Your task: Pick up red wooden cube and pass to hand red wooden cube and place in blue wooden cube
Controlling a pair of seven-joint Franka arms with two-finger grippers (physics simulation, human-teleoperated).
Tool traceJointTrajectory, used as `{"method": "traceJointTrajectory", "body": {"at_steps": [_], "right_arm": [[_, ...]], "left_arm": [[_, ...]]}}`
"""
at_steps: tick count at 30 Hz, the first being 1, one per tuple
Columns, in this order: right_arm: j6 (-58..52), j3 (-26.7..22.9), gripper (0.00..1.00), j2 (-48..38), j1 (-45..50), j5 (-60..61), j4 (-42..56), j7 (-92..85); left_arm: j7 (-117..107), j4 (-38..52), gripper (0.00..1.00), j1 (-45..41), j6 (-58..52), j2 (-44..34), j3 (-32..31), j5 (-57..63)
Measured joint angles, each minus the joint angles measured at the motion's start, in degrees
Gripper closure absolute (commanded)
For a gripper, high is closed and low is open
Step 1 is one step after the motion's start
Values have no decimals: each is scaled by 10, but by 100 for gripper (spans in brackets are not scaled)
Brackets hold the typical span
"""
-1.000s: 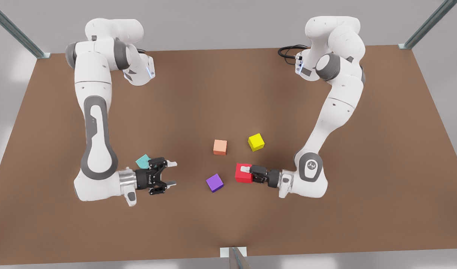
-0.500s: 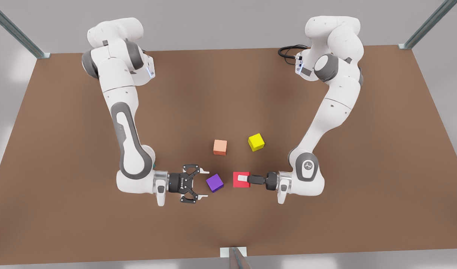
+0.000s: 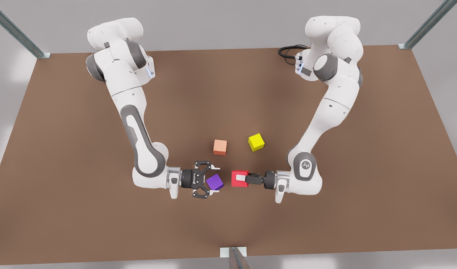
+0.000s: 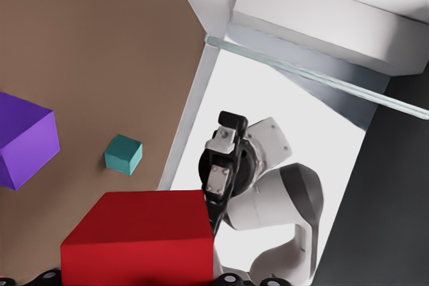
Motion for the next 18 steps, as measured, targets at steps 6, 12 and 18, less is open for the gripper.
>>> {"method": "traceJointTrajectory", "body": {"at_steps": [6, 12, 18], "right_arm": [[18, 17, 0, 14, 1, 4, 12, -36], [42, 40, 0, 26, 1, 5, 24, -62], [60, 53, 0, 34, 1, 5, 33, -81]], "left_arm": [[11, -1, 45, 0, 1, 0, 0, 0], [21, -1, 45, 0, 1, 0, 0, 1], [35, -4, 45, 0, 2, 1, 0, 2]]}}
